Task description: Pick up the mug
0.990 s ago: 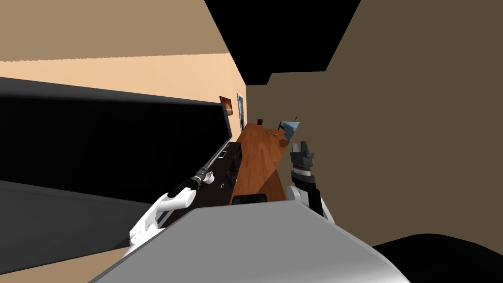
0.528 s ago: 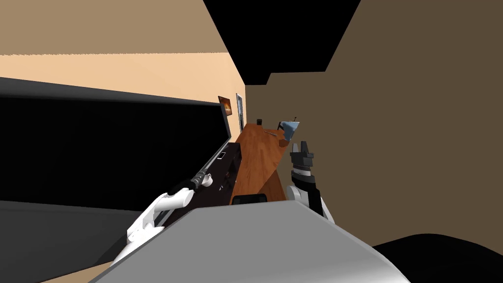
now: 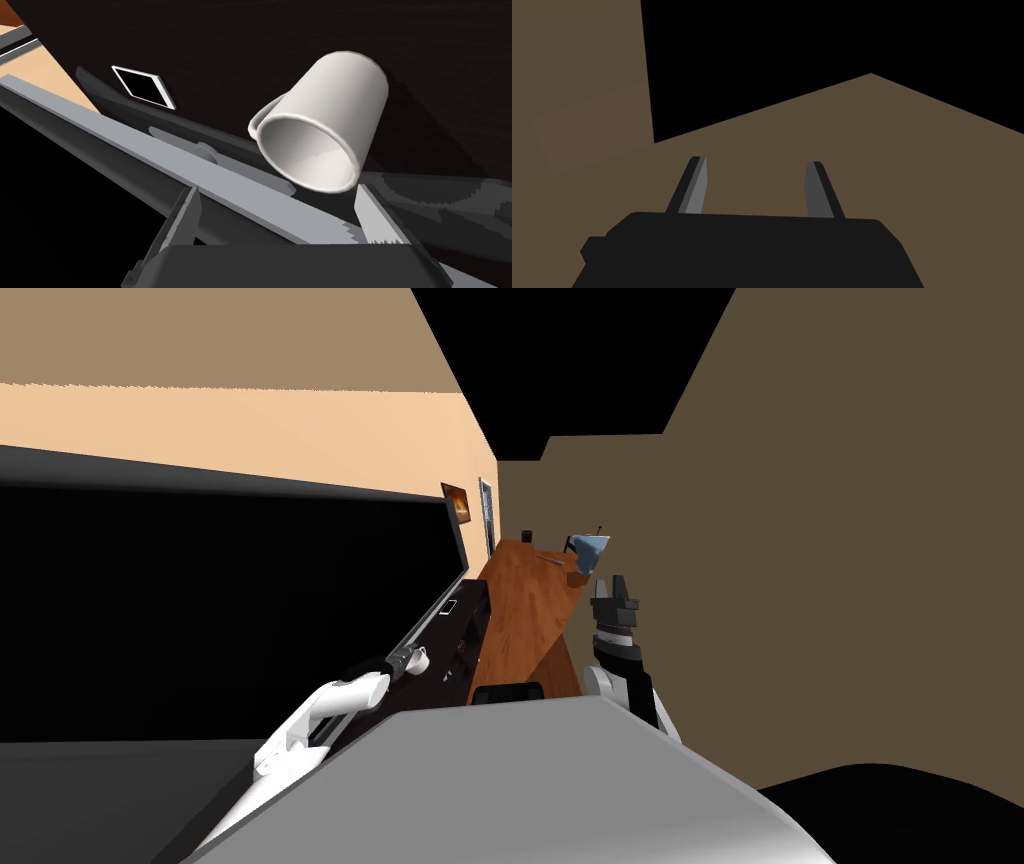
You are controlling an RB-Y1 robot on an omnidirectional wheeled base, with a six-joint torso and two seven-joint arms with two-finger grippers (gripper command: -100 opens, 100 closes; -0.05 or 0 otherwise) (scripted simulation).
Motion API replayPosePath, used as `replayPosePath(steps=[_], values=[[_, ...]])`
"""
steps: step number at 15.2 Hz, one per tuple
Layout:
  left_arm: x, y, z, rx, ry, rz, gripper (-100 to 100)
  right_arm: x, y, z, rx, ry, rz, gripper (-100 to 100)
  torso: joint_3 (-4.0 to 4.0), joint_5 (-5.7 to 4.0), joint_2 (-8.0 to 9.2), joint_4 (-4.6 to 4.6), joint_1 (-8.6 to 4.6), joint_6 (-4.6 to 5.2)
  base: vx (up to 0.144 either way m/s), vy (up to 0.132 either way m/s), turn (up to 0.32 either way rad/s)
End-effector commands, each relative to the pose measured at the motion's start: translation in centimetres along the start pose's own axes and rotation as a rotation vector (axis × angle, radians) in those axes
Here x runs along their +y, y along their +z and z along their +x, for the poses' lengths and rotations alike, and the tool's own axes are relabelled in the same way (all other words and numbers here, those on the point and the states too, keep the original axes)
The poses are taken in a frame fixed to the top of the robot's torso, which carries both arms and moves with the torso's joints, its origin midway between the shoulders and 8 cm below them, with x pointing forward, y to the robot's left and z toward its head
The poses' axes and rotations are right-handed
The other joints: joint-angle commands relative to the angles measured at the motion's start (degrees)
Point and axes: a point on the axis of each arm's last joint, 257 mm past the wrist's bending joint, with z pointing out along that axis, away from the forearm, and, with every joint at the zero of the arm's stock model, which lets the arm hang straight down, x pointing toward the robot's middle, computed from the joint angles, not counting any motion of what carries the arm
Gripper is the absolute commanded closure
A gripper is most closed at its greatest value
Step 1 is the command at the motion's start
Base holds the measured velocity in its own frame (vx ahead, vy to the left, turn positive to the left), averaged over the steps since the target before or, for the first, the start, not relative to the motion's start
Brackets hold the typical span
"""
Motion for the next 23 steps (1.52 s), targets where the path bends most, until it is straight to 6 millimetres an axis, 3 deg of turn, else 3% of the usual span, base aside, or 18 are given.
replayPosePath(steps=[1, 3, 8, 10, 13, 23], values=[[2.1, 0.3, -0.4, 0.013, 0.005, -0.068, -100, 0.0, 0.0, 0.0, 0.000, 0.000, 0.000, 0, 0.00, 0.00, 0.00, 0.00, 0.00, 0.00, 0.049, -0.002, -0.033], [2.7, 0.2, -0.2, 0.019, 0.005, -0.092, -100, 0.0, 0.0, 0.0, 0.000, 0.000, 0.000, 0, -0.02, 0.00, -0.03, 0.00, 0.01, 0.00, 0.046, -0.002, -0.014], [6.8, 0.3, -0.7, 0.054, 0.010, -0.233, -100, 0.0, 0.0, 0.0, 0.000, 0.000, 0.000, 0, -0.02, 0.00, -0.04, -0.01, 0.01, 0.00, 0.049, -0.003, -0.025], [7.2, 0.2, -0.6, 0.059, 0.010, -0.251, -100, 0.0, 0.0, 0.0, 0.000, 0.000, 0.000, 0, -0.04, 0.01, -0.07, -0.01, 0.02, 0.00, 0.050, 0.001, -0.015], [9.6, -0.1, -0.7, 0.084, 0.010, -0.336, -100, 0.0, 0.0, 0.0, 0.000, 0.000, 0.000, 0, 0.00, 0.00, -0.01, 0.00, 0.01, 0.00, 0.041, -0.001, -0.022], [13.9, -1.4, -0.7, 0.144, 0.007, -0.504, -100, 0.0, 0.0, 0.0, 0.000, 0.000, 0.000, 0, -0.04, 0.00, -0.07, -0.01, -0.01, 0.01, 0.051, -0.002, -0.024]])
